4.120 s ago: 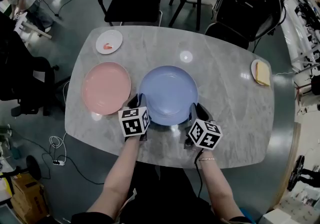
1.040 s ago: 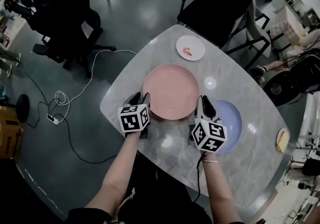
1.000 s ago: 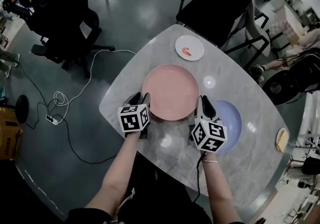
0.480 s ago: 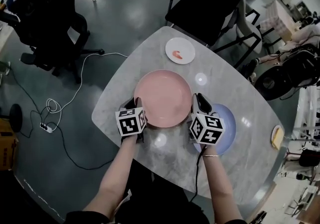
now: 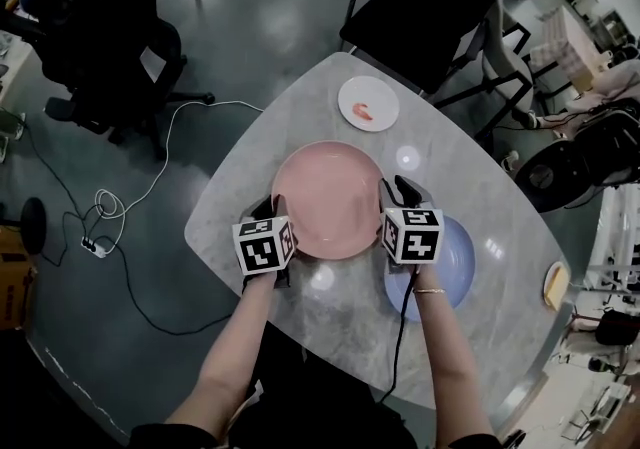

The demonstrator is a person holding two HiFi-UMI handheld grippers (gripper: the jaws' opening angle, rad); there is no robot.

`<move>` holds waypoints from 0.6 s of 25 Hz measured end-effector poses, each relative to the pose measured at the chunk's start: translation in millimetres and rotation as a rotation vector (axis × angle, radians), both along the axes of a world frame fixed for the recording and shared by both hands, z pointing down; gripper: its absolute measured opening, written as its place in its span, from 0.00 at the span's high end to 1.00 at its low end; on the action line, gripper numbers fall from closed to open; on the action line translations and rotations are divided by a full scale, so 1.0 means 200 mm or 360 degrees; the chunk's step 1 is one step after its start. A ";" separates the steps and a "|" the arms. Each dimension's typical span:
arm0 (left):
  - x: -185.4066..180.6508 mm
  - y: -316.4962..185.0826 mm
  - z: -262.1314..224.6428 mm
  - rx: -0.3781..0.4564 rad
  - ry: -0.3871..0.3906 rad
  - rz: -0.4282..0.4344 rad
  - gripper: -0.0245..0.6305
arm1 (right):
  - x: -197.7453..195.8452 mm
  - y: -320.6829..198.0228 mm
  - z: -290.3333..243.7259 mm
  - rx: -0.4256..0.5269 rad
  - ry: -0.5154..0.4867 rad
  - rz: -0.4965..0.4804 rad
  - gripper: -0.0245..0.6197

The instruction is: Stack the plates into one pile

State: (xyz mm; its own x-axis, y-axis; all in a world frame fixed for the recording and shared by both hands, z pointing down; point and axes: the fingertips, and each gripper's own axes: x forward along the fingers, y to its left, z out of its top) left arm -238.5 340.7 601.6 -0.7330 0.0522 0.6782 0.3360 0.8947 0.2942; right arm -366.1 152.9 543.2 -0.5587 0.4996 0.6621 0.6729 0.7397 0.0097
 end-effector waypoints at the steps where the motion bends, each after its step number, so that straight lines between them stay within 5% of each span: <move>1: 0.00 0.00 0.00 -0.0002 0.0001 -0.0003 0.89 | -0.01 0.01 0.02 0.0039 0.0013 -0.0026 0.79; 15: -0.01 0.02 0.00 -0.0016 0.0001 -0.0031 0.89 | -0.06 0.05 0.24 0.0325 0.0172 -0.0161 0.91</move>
